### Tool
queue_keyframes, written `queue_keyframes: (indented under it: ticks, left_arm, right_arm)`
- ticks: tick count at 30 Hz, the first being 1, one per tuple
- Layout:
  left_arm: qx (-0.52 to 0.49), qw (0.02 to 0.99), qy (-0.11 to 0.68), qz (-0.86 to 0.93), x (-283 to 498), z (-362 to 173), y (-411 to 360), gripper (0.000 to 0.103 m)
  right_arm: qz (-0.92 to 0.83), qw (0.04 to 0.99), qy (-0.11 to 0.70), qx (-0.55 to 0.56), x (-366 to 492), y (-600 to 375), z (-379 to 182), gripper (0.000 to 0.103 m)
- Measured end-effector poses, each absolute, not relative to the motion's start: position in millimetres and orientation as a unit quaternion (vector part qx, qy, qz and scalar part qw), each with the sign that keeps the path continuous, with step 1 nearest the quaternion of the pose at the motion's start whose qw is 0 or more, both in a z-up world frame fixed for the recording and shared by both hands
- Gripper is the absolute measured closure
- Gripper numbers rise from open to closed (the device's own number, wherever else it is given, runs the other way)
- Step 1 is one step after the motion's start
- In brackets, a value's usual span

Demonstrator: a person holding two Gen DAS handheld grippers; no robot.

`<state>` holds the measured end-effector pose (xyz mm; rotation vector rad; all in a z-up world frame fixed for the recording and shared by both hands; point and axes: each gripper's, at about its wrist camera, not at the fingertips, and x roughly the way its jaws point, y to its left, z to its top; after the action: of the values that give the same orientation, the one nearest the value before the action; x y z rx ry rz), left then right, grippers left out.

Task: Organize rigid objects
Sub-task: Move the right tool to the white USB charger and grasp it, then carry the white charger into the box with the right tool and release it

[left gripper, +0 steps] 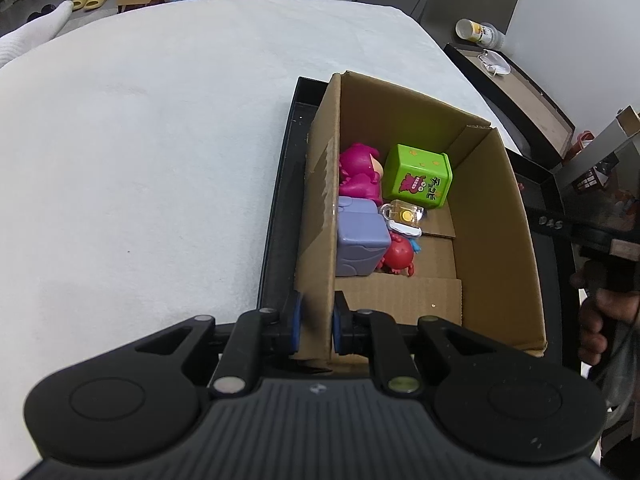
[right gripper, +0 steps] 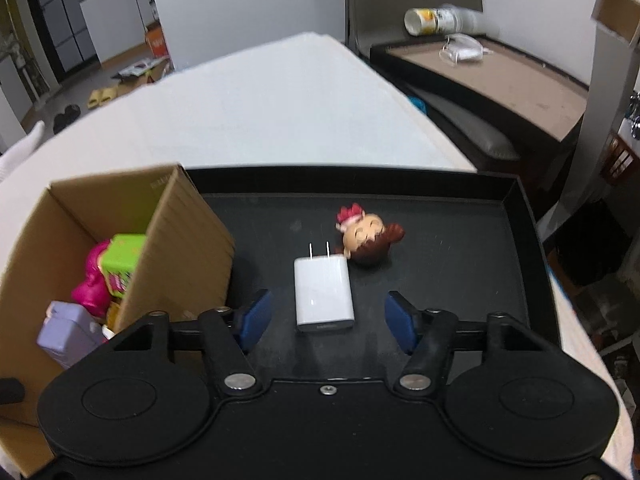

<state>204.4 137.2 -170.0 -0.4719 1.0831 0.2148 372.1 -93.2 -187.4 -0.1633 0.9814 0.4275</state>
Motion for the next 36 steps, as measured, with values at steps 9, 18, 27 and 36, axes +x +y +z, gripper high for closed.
queue_keyframes:
  ticks: [9, 18, 27, 36]
  left_arm:
    - [-0.221, 0.824, 0.513, 0.095, 205.9, -171.1, 138.3, 0.088]
    - [-0.22, 0.822, 0.514, 0.104, 207.3, -171.5, 135.4, 0.088]
    - [-0.209, 0.823, 0.517, 0.11, 209.5, -170.3, 131.4, 0.088]
    - [-0.199, 0.823, 0.519, 0.117, 211.5, -169.3, 125.3, 0.089]
  right_arm:
    - [0.203, 0.85, 0.476, -0.1, 368.9, -80.2, -205.3, 0.054]
    - [0.205, 0.845, 0.482, -0.108, 368.5, -78.1, -211.5, 0.067]
    - [0.221, 0.86, 0.454, -0.078, 362.0, -87.9, -167.9, 0.067]
    - [0.233, 0.878, 0.414, -0.055, 358.3, -94.7, -132.7, 0.067]
